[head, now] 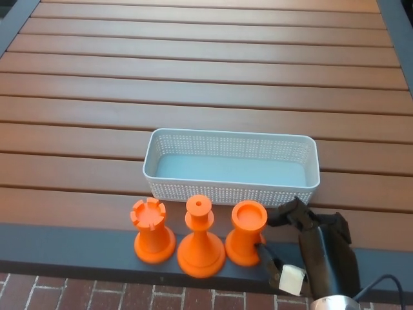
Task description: Using the right hand to place 3 different shape and weight chess pieces into a small container
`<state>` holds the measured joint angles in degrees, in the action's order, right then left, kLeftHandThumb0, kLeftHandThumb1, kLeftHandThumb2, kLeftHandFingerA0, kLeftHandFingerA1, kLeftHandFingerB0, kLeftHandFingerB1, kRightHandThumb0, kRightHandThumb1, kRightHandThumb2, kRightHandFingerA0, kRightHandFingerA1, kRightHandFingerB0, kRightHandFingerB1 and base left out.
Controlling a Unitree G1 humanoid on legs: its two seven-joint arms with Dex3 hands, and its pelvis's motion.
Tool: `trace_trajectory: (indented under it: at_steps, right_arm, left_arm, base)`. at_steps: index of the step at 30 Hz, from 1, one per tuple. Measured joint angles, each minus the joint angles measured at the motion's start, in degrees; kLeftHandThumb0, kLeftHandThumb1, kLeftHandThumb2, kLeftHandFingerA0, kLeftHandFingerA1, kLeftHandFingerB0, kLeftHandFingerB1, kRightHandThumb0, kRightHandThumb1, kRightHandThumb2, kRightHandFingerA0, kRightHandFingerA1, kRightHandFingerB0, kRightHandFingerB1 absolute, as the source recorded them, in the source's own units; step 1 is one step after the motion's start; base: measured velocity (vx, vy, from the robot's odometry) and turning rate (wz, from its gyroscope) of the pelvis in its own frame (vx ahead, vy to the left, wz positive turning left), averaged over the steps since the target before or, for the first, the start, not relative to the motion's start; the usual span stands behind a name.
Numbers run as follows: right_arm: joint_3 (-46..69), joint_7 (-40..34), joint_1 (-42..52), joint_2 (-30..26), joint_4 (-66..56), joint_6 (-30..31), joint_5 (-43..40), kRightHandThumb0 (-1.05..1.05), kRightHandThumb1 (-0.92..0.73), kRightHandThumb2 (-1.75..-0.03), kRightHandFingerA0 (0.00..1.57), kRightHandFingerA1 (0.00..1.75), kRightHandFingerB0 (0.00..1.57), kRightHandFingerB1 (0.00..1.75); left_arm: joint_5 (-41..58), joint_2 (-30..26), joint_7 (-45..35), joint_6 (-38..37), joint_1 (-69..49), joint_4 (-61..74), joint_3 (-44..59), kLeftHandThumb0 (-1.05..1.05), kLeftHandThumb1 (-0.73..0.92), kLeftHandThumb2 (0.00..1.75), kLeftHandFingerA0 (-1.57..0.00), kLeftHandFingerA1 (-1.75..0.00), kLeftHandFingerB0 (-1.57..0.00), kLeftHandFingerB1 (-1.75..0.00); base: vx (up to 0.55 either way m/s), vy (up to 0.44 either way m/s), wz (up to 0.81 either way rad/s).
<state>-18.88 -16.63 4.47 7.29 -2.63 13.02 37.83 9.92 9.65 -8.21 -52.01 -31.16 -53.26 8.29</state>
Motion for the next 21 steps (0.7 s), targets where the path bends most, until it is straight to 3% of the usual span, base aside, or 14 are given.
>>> trace_trajectory:
  at_steps: [1, 2, 4, 5, 21]
  right_arm:
    - [0.00, 0.26, -0.24, -0.19, 0.04, 0.19, -0.04, -0.72, -0.65, -0.56, 0.42, 1.41, 0.02, 0.99]
    - [-0.10, 0.58, -0.42, -0.44, 0.03, 0.37, -0.04, -0.68, -0.49, -0.96, 0.35, 0.94, 0.01, 0.71]
    - [-0.85, 1.93, -0.86, -1.34, -0.36, 1.07, 0.01, -0.68, -0.49, -0.96, 0.35, 0.94, 0.01, 0.71]
    - [-1.07, 2.45, -0.96, -1.57, -0.55, 1.35, 0.02, -0.68, -0.47, -0.93, 0.03, 0.77, 0.00, 0.71]
    - [-3.63, 10.54, -2.93, -5.51, -4.09, 7.82, 1.31, -0.69, -0.42, -0.90, 0.04, 0.78, 0.00, 0.71]
  left_arm:
    - [0.06, 0.01, -0.10, 0.02, -0.01, 0.05, 0.00, -0.18, 0.24, 1.68, -1.34, -1.47, -1.18, -1.40]
    - [0.11, -0.04, -0.23, 0.02, 0.03, -0.11, 0.01, -0.17, 0.28, 1.66, -1.35, -1.47, -1.18, -1.37]
    - [0.26, -0.10, -0.61, 0.02, 0.31, -0.62, 0.15, -0.17, 0.28, 1.66, -1.35, -1.47, -1.18, -1.37]
    - [0.35, -0.07, -0.78, 0.02, 0.37, -0.70, 0.20, -0.15, 0.28, 1.64, -1.33, -1.50, -1.16, -1.43]
    - [0.03, -0.52, -0.32, 0.02, 0.45, -0.19, -0.39, -0.14, 0.27, 1.64, -1.28, -1.55, -1.14, -1.43]
  base:
    - [0.00, 0.000, 0.00]
    - [0.00, 0.000, 0.00]
    - [0.00, 0.000, 0.00]
    - [0.00, 0.000, 0.00]
    - [0.00, 0.000, 0.00]
